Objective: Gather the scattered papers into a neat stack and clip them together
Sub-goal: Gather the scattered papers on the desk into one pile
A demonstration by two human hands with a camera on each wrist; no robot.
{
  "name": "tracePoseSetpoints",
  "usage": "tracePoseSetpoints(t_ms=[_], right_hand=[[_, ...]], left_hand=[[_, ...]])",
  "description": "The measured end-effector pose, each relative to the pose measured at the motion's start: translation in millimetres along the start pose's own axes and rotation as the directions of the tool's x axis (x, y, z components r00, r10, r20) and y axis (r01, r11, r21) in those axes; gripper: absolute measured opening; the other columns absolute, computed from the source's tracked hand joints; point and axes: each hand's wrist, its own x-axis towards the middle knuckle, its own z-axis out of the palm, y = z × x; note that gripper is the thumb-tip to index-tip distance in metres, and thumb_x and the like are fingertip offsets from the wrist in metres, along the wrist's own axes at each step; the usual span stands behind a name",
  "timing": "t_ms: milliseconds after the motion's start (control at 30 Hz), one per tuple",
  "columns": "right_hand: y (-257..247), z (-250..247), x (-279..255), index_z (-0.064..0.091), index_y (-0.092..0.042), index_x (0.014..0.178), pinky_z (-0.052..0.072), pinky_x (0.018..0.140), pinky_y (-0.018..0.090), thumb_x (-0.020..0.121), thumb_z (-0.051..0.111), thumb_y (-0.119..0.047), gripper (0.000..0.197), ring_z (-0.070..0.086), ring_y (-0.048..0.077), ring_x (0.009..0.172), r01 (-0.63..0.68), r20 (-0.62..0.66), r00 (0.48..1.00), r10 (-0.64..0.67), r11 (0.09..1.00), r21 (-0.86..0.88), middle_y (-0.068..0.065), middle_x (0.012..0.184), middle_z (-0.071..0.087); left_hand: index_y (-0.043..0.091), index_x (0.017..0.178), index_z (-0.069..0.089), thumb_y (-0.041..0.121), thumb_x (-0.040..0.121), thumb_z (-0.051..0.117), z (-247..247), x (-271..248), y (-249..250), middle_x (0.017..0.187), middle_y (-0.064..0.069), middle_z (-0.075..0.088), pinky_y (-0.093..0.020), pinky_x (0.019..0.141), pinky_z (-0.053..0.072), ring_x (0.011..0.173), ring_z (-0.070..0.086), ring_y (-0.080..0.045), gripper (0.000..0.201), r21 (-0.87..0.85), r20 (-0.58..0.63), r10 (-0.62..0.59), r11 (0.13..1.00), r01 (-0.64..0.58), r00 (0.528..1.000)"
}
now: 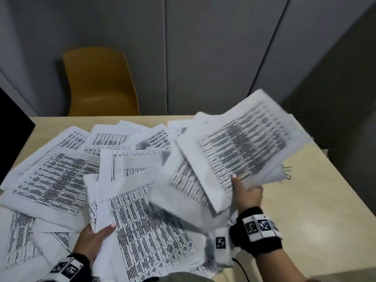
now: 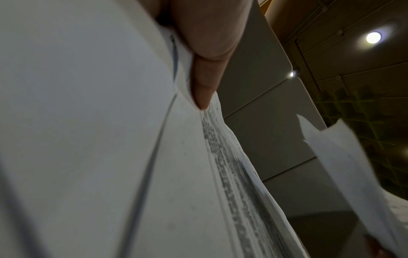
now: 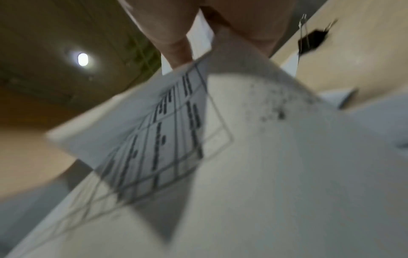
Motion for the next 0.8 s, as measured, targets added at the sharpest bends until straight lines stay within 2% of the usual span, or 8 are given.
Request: tracePoseSetpoints(t_ms=[67, 167, 267, 367, 500, 633, 700, 800], right_hand=[[24.5, 15.4, -8.9, 0.044, -0.004, 0.106, 0.038, 0.061, 0.026, 0.08, 0.07, -0.028, 0.043, 0.048, 0.018, 0.072, 0.029, 0.156, 0.988, -0.008, 0.991, -0.133, 0.004, 0.082, 0.05], [57.0, 32.8, -19.8, 0.048, -0.005, 0.105, 0.046, 0.066, 0.03, 0.08, 0.069, -0.026, 0.038, 0.052, 0.022, 0.075, 0.134, 0.285, 0.958, -0.038, 0.937, -0.324, 0.003, 0.084, 0.054], [70.0, 43.9, -21.5, 0.051, -0.013, 0.105, 0.052, 0.064, 0.035, 0.085, 0.059, -0.02, 0.023, 0.059, 0.022, 0.072, 0.233, 0.382, 0.917, -0.115, 0.932, -0.278, 0.006, 0.083, 0.062], [70.6, 47.4, -7.7, 0.051, 0.001, 0.085, 0.041, 0.063, 0.031, 0.091, 0.051, -0.02, 0.023, 0.052, 0.024, 0.069, 0.331, 0.361, 0.909, -0.208, 0.887, -0.321, 0.018, 0.075, 0.059], [61.7, 46.9, 3.1, 0.043, -0.006, 0.065, 0.029, 0.052, 0.028, 0.094, 0.048, -0.026, 0.036, 0.043, 0.022, 0.06, 0.428, 0.453, 0.865, -0.216, 0.79, -0.439, 0.006, 0.058, 0.046], [64.1, 56.1, 0.2, 0.052, -0.005, 0.074, 0.036, 0.06, 0.029, 0.091, 0.05, -0.036, 0.035, 0.048, 0.021, 0.065, 0.442, 0.547, 0.828, -0.128, 0.748, -0.495, 0.008, 0.066, 0.052], [70.5, 59.1, -7.6, 0.059, -0.008, 0.094, 0.047, 0.077, 0.029, 0.084, 0.052, -0.045, 0.038, 0.06, 0.022, 0.084, 0.421, 0.581, 0.811, -0.067, 0.757, -0.499, 0.006, 0.089, 0.064], [75.7, 61.0, -17.4, 0.059, -0.012, 0.1, 0.046, 0.087, 0.029, 0.078, 0.061, -0.042, 0.037, 0.055, 0.023, 0.096, 0.472, 0.579, 0.808, -0.108, 0.706, -0.527, 0.003, 0.102, 0.054]], left_hand=[[-0.001, 0.12, 0.055, 0.001, 0.081, 0.064, 1.3, -1.3, 0.9, 0.108, -0.017, 0.063, -0.049, 0.1, 0.039, 0.099, 0.059, -0.033, 0.041, 0.006, 0.003, 0.0, 1.0, 0.0, 1.0], [-0.001, 0.12, 0.056, 0.003, 0.082, 0.064, 2.8, -2.7, 2.5, 0.114, -0.02, 0.063, -0.049, 0.102, 0.039, 0.101, 0.059, -0.031, 0.04, 0.006, -0.016, 0.006, 1.0, -0.006, 1.0], [0.005, 0.116, 0.06, 0.02, 0.084, 0.066, 2.1, -2.2, 2.5, 0.112, -0.017, 0.065, -0.049, 0.102, 0.04, 0.103, 0.06, -0.03, 0.036, 0.011, -0.066, 0.009, 1.0, -0.009, 0.998], [0.007, 0.115, 0.06, 0.027, 0.085, 0.064, 3.1, -5.1, 5.0, 0.107, -0.015, 0.066, -0.048, 0.101, 0.042, 0.104, 0.061, -0.03, 0.037, 0.011, -0.078, 0.018, 1.0, -0.017, 0.997], [0.003, 0.115, 0.06, 0.012, 0.085, 0.063, 7.1, -9.9, 8.3, 0.103, -0.015, 0.065, -0.041, 0.097, 0.043, 0.097, 0.061, -0.027, 0.032, -0.028, -0.028, 0.044, 0.999, -0.045, 0.999], [0.006, 0.103, 0.064, 0.0, 0.072, 0.074, 4.8, -10.6, 4.6, 0.089, -0.004, 0.072, -0.043, 0.097, 0.043, 0.095, 0.064, -0.027, 0.033, -0.014, 0.034, 0.033, 0.999, -0.032, 0.999], [0.007, 0.096, 0.066, -0.002, 0.065, 0.078, 3.7, -11.3, 3.6, 0.09, -0.006, 0.073, -0.048, 0.099, 0.043, 0.097, 0.065, -0.029, 0.034, 0.025, 0.072, 0.02, 0.999, -0.022, 0.997], [0.012, 0.086, 0.062, -0.014, 0.073, 0.066, 4.6, -15.1, 6.6, 0.092, -0.011, 0.068, -0.045, 0.099, 0.042, 0.095, 0.061, -0.03, 0.03, 0.032, 0.091, 0.03, 0.999, -0.033, 0.995]])
